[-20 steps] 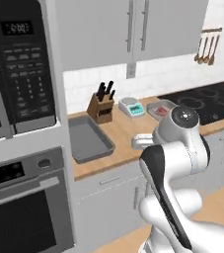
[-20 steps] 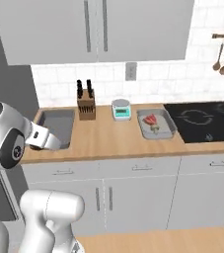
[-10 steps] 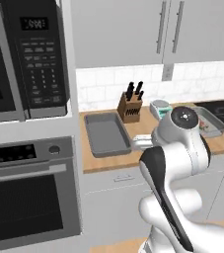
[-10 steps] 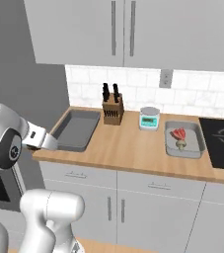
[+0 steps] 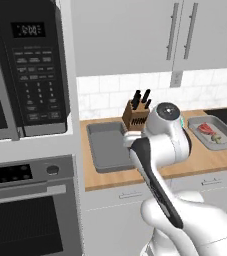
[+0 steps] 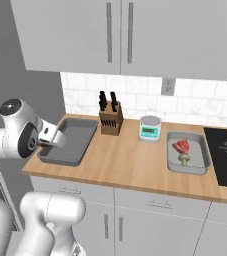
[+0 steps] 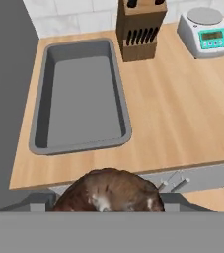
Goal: Place one mushroom and one steak in each tupperware on the nearby counter, to pack two identical lunches.
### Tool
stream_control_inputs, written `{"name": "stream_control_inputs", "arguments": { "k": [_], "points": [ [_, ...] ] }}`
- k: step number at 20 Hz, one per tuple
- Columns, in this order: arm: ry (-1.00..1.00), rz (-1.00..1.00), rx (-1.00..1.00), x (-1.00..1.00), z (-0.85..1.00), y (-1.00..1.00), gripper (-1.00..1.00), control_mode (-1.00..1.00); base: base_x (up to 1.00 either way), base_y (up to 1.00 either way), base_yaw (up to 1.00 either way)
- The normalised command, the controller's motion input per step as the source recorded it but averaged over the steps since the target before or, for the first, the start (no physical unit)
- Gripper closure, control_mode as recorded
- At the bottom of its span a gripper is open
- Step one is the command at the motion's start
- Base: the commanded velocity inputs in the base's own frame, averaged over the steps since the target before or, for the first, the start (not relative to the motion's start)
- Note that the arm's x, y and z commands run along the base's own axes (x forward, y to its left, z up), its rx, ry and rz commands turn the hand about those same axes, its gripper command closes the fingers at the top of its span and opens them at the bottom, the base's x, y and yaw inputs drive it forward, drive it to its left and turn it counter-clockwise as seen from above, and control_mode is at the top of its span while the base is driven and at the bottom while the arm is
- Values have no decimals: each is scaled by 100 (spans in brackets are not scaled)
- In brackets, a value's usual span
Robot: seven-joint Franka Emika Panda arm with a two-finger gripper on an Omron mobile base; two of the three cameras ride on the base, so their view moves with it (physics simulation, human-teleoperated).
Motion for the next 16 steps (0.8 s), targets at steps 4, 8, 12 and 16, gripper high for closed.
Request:
{"name": "stream_control_inputs", "arguments": {
  "k": [4,8,12,16],
  "points": [
    [13,0,0,100,-97,28,100,-100,0,0,0],
    [5,1,0,100,-70,6,100,-100,0,0,0],
    [2,3,2,100,-42,0,100,-100,0,0,0],
    [7,1,1,100,-41,20,-100,-100,0,0,0]
  ]
}}
